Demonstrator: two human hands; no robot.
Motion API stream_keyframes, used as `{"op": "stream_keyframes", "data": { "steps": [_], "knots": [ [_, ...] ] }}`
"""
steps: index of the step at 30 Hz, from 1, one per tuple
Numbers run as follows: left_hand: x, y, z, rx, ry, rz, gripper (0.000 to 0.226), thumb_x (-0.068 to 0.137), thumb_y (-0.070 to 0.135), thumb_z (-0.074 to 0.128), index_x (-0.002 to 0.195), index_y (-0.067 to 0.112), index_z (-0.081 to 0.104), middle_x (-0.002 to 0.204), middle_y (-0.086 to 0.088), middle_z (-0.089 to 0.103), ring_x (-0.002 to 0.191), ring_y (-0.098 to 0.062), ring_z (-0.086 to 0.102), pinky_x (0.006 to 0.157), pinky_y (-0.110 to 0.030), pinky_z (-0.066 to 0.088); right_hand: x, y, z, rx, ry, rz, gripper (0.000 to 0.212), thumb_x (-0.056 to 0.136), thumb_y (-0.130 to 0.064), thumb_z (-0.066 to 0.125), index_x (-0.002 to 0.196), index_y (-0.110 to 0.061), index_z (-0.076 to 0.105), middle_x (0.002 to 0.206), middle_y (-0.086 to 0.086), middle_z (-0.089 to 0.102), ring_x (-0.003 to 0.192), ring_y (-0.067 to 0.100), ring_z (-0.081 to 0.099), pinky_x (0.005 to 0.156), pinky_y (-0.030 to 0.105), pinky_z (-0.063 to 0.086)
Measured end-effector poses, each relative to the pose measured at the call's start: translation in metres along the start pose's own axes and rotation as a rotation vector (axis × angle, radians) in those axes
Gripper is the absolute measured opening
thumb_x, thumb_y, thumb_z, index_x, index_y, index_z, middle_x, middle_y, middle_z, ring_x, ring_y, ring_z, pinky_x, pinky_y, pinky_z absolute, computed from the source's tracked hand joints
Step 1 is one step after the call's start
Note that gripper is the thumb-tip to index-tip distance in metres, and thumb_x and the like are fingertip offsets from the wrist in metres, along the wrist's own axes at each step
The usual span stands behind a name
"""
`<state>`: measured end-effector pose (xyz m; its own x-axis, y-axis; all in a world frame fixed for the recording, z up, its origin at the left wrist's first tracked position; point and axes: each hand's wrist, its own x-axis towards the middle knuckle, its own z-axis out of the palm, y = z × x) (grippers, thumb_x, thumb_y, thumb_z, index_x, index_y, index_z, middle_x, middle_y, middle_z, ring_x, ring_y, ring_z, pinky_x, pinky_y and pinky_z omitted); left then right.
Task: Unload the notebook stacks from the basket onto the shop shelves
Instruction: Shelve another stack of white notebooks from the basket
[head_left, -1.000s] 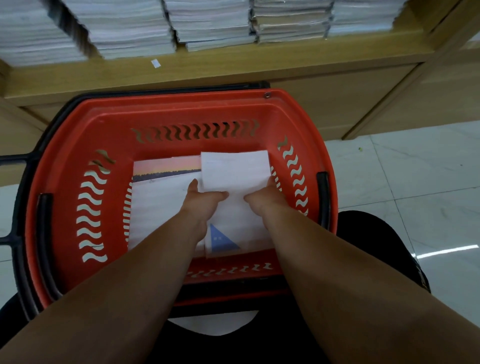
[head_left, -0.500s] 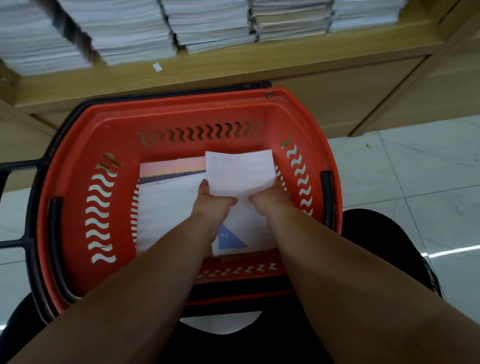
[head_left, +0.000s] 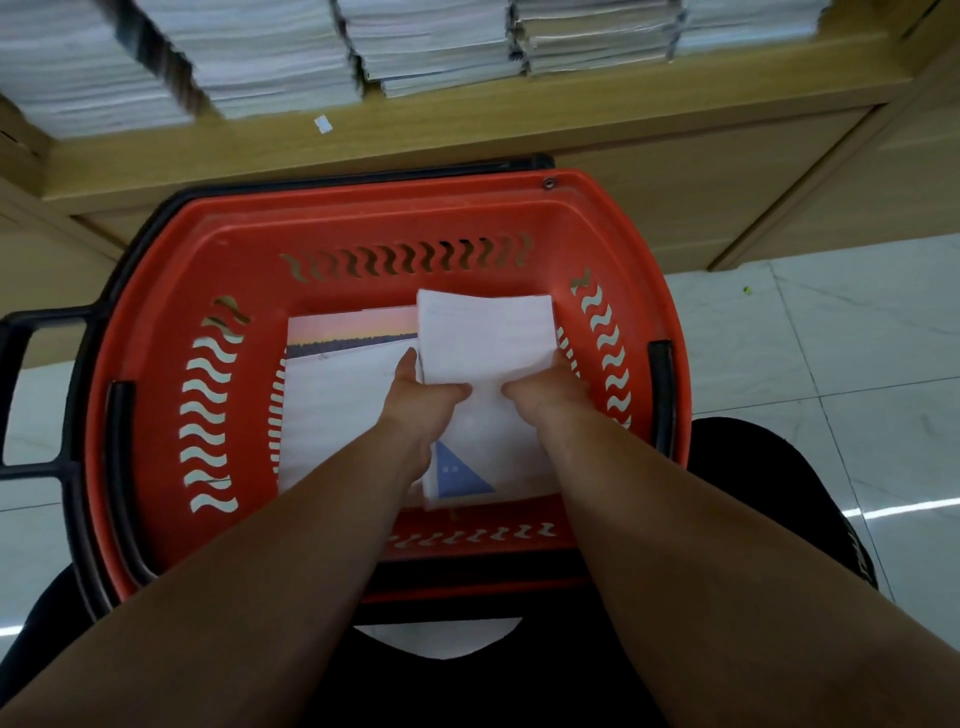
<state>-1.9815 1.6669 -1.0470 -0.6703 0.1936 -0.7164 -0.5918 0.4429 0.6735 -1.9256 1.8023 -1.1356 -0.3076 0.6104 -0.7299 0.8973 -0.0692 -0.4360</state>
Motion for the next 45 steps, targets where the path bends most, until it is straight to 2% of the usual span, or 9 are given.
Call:
{"op": "stream_keyframes", "data": {
  "steps": [6,9,13,20,23,28,34,38,45],
  "knots": [
    [-0.009,0.009,-0.001,0.098,-0.116,0.165,0.093,0.09,-0.011,0.054,0.157,0.043,0.019,0.119,0.018,0.06,0.099,-0.004,0.059,0.067,-0.013,0.048,-0.011,-0.008,-0.007,-0.002,-0.03,0.022,0.086,0.07,-0.06,0.058,0.148,-0.026,0.04,0.144,0.007,0.052,0.132,0.035,0.05,0.111,0.054,0.04],
    [-0.013,0.021,-0.011,0.069,-0.161,0.191,0.096,0.088,-0.01,0.057,0.157,0.047,0.022,0.132,0.005,0.064,0.107,-0.019,0.068,0.079,-0.026,0.059,-0.031,-0.018,-0.016,-0.015,-0.05,0.019,0.085,0.082,-0.065,0.051,0.155,-0.026,0.032,0.154,0.011,0.042,0.141,0.038,0.041,0.116,0.054,0.035],
    [-0.018,0.046,-0.04,-0.027,-0.153,0.231,0.087,0.088,-0.012,0.059,0.153,0.041,0.037,0.116,-0.005,0.074,0.101,-0.029,0.073,0.088,-0.05,0.059,-0.061,-0.034,-0.027,-0.067,0.025,-0.193,0.082,0.087,-0.077,0.04,0.153,-0.03,0.031,0.154,0.015,0.041,0.142,0.038,0.039,0.118,0.05,0.032],
    [0.01,0.03,-0.143,-0.062,-0.017,0.103,0.087,0.079,-0.019,0.056,0.14,0.043,0.055,0.125,-0.01,0.069,0.104,-0.039,0.07,0.088,-0.06,0.056,-0.1,-0.073,0.017,0.017,-0.303,-0.319,0.1,0.083,-0.054,0.072,0.162,-0.036,0.012,0.138,0.002,0.062,0.123,0.028,0.062,0.102,0.043,0.053],
    [0.031,0.005,-0.157,0.155,0.151,0.068,0.086,0.08,-0.014,0.06,0.148,0.037,0.047,0.138,-0.01,0.06,0.115,-0.035,0.061,0.099,-0.052,0.053,-0.106,-0.083,0.048,-0.164,-0.279,-0.303,0.1,0.088,-0.051,0.068,0.163,-0.031,0.006,0.151,0.013,0.038,0.135,0.036,0.046,0.111,0.044,0.044],
    [0.047,-0.019,-0.159,0.476,0.245,0.012,0.094,0.082,0.019,0.074,0.157,0.043,0.023,0.151,-0.008,0.041,0.132,-0.034,0.046,0.11,-0.04,0.041,-0.103,-0.069,0.064,-0.261,-0.177,-0.366,0.103,0.087,-0.045,0.071,0.162,-0.04,0.0,0.151,0.008,0.035,0.134,0.035,0.04,0.106,0.043,0.043],
    [0.06,-0.028,-0.165,0.355,0.162,0.059,0.098,0.085,0.021,0.076,0.161,0.032,0.015,0.161,0.0,0.031,0.145,-0.029,0.033,0.121,-0.041,0.027,-0.099,-0.064,0.067,0.049,-0.346,-0.336,0.112,0.093,-0.015,0.071,0.16,-0.035,-0.017,0.147,-0.004,0.052,0.125,0.018,0.055,0.095,0.025,0.048],
    [0.062,-0.024,-0.166,0.381,0.252,0.095,0.093,0.088,0.03,0.074,0.16,0.025,0.016,0.163,-0.001,0.029,0.148,-0.029,0.028,0.123,-0.044,0.022,-0.1,-0.07,0.071,0.068,-0.411,-0.313,0.099,0.1,-0.014,0.06,0.16,-0.033,-0.016,0.129,-0.012,0.048,0.113,0.012,0.053,0.069,0.013,0.043],
    [0.037,-0.007,-0.16,0.153,0.116,0.132,0.078,0.094,0.005,0.064,0.158,0.031,0.027,0.146,-0.001,0.052,0.127,-0.023,0.052,0.102,-0.034,0.044,-0.086,-0.068,0.067,0.124,-0.342,-0.288,0.083,0.105,-0.022,0.051,0.16,-0.043,-0.007,0.136,-0.006,0.05,0.111,0.018,0.051,0.094,0.033,0.042]
  ]
}}
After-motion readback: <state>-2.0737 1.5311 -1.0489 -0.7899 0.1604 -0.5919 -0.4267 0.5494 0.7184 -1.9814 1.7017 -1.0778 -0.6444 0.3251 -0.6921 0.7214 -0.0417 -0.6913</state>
